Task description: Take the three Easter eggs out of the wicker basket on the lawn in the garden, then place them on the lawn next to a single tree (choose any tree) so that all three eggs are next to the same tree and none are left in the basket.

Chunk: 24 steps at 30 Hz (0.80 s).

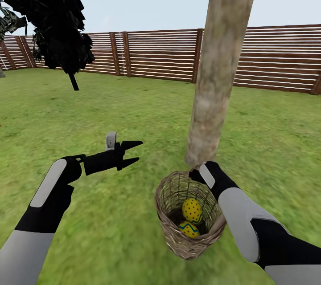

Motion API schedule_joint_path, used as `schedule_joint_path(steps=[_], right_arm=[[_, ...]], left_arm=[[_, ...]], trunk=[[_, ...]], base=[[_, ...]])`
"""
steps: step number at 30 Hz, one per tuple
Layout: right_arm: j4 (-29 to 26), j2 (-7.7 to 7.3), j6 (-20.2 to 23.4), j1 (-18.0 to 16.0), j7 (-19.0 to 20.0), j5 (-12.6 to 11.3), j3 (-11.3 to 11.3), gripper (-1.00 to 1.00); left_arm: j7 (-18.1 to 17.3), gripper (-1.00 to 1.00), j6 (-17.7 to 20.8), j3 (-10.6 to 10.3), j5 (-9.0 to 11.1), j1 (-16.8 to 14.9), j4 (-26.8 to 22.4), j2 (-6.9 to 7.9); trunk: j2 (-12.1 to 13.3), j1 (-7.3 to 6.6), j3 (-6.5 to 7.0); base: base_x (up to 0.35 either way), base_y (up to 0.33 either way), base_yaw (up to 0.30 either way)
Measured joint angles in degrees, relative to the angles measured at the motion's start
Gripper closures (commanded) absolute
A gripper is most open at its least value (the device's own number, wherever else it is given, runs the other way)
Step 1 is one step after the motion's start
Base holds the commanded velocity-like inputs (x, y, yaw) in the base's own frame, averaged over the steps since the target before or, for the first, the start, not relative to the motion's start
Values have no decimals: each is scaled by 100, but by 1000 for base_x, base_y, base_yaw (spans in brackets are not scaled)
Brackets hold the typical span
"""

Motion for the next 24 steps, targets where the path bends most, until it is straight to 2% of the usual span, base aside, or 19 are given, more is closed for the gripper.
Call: schedule_joint_path(steps=[5,7,8,10,14,17,18,19,24], right_arm=[[113,-4,-89,0,-66,40,31,-100],[381,-3,-263,0,-197,59,73,-100],[542,17,-437,1,-385,52,97,-100],[619,37,-534,0,-594,37,111,-100],[666,69,-569,0,-768,18,121,-100],[669,102,-567,0,-780,14,161,-100],[665,123,-560,-7,-779,-9,362,-100],[663,132,-523,-29,-774,-9,449,-100],[659,183,161,-351,-753,0,548,-100]], left_arm=[[1,-100,0,0,1,0,-5,-4],[1,-100,0,-6,0,0,-5,-13],[-1,-100,0,-5,-1,0,-5,-15],[0,-100,0,-2,0,0,-5,-12],[0,-100,0,-4,0,0,-1,-15],[1,-100,1,-7,-6,0,1,-16],[1,-100,1,-8,-6,0,3,-19],[1,-100,1,-9,-5,0,3,-18],[1,-100,1,-9,-5,0,4,-18]], trunk=[[0,0,0],[0,0,0],[0,0,0],[0,0,0],[0,0,0],[-3,8,-66],[-5,11,-88],[-6,13,-110],[-13,26,-221]], base=[[0,0,0],[0,0,0],[0,0,0],[0,0,0],[0,0,0],[0,0,0],[0,0,0],[0,0,0],[0,0,0]])
